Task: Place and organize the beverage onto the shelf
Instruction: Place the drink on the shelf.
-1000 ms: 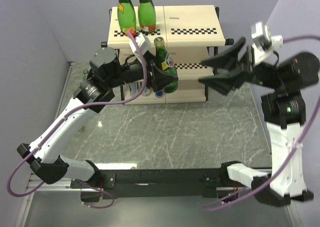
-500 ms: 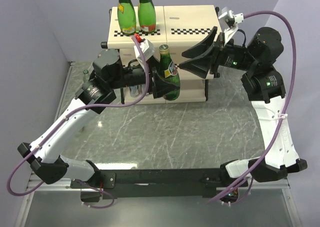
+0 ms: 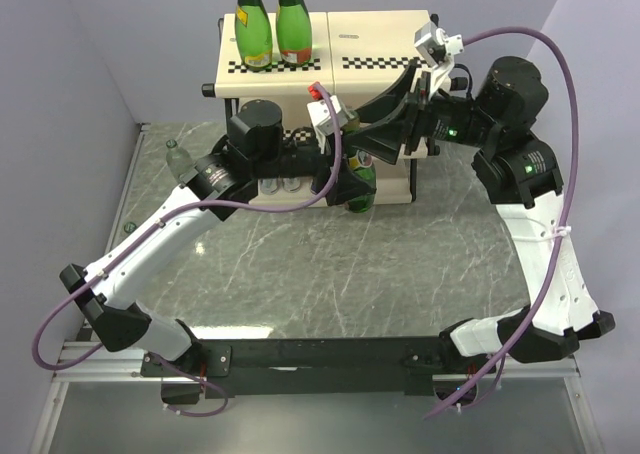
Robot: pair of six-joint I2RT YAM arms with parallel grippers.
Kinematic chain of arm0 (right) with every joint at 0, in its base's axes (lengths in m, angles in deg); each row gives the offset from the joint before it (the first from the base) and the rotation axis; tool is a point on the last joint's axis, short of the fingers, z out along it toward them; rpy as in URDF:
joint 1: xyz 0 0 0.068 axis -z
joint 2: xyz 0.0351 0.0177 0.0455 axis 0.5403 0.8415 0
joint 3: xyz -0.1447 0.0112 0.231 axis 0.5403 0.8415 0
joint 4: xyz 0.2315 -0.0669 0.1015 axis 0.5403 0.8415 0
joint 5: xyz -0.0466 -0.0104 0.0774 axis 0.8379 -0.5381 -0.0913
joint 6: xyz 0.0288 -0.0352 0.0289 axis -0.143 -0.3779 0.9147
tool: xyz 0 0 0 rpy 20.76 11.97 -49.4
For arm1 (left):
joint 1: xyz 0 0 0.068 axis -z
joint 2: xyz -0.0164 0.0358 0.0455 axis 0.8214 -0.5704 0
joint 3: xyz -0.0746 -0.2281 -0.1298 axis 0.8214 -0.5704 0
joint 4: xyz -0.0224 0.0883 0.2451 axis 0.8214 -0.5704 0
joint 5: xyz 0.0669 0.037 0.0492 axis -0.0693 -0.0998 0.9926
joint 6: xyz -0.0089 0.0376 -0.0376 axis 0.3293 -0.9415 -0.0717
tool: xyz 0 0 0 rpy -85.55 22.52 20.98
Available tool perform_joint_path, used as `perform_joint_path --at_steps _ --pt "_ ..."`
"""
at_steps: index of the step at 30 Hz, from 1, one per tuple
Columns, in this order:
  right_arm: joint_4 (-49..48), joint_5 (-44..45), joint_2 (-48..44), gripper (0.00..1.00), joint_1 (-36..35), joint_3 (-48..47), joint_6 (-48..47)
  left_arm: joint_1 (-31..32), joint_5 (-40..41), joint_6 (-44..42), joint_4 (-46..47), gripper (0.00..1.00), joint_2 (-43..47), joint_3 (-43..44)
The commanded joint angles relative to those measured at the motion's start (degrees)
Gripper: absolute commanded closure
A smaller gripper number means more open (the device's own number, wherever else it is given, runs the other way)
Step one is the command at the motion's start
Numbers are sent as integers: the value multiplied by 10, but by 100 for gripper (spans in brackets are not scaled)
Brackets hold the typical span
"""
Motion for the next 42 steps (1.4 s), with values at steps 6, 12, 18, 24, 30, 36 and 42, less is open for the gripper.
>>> perform_joint_path --at_steps 6,12,18,24,30,36,42 --pt "48 96 -7 32 -6 -23 -63 9 12 -27 68 100 32 60" --pt "37 48 -5 34 -9 -10 -49 9 8 -28 58 100 31 67" --pt "40 49 -1 36 -25 -9 -44 9 11 -35 45 100 17 82" --pt "53 55 5 46 -28 -5 -55 9 8 -39 39 100 6 100" --pt "57 49 14 53 -28 -34 -54 9 5 -36 41 100 2 98" --pt "53 54 21 39 -29 -36 -48 8 6 -36 38 100 1 101" --pt "50 58 29 37 -30 -38 -45 9 5 -37 38 100 1 102"
